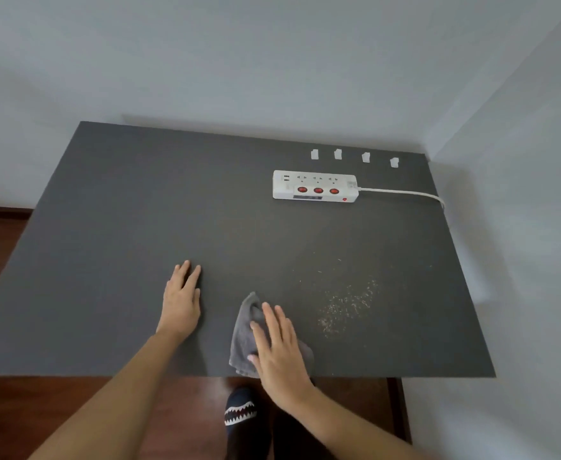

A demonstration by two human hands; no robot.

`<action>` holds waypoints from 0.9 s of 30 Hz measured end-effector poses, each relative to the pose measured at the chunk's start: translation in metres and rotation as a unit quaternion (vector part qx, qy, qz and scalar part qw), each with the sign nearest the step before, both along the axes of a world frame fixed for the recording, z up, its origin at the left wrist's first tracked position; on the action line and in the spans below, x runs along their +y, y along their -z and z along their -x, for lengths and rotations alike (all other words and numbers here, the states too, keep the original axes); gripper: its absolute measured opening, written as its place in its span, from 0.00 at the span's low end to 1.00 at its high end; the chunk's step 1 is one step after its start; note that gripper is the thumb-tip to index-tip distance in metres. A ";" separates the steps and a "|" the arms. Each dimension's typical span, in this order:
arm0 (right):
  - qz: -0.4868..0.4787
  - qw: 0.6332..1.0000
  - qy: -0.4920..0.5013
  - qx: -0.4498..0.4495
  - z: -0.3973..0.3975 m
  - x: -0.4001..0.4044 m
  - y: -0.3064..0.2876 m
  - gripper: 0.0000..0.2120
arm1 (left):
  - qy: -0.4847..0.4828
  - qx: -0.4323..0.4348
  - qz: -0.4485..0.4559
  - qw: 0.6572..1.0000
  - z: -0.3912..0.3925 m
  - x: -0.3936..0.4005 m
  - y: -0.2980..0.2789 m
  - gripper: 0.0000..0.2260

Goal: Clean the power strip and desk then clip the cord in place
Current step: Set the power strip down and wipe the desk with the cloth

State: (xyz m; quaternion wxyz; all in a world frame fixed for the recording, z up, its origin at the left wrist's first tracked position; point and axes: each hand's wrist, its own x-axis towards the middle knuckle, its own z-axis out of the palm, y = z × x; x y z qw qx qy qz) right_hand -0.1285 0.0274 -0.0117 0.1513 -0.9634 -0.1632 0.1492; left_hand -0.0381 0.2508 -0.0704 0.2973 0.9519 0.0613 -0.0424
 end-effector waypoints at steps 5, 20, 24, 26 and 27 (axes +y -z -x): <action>0.022 0.996 -0.089 0.001 -0.019 0.008 0.033 0.29 | -0.028 -0.022 -0.009 0.999 0.006 -0.007 0.005 0.19; 0.032 0.961 0.272 -0.032 -0.169 -0.085 0.048 0.26 | -0.092 0.008 -0.119 0.989 -0.024 -0.103 0.006 0.22; 0.065 0.926 0.368 -0.053 -0.165 -0.185 0.053 0.26 | -0.087 0.014 -0.138 0.987 -0.024 -0.104 0.008 0.22; 0.077 0.908 0.407 -0.061 -0.158 -0.229 0.055 0.26 | -0.087 0.017 -0.145 0.985 -0.024 -0.104 0.009 0.23; 0.084 0.899 0.425 -0.063 -0.154 -0.248 0.056 0.25 | -0.088 0.019 -0.146 0.985 -0.024 -0.104 0.009 0.24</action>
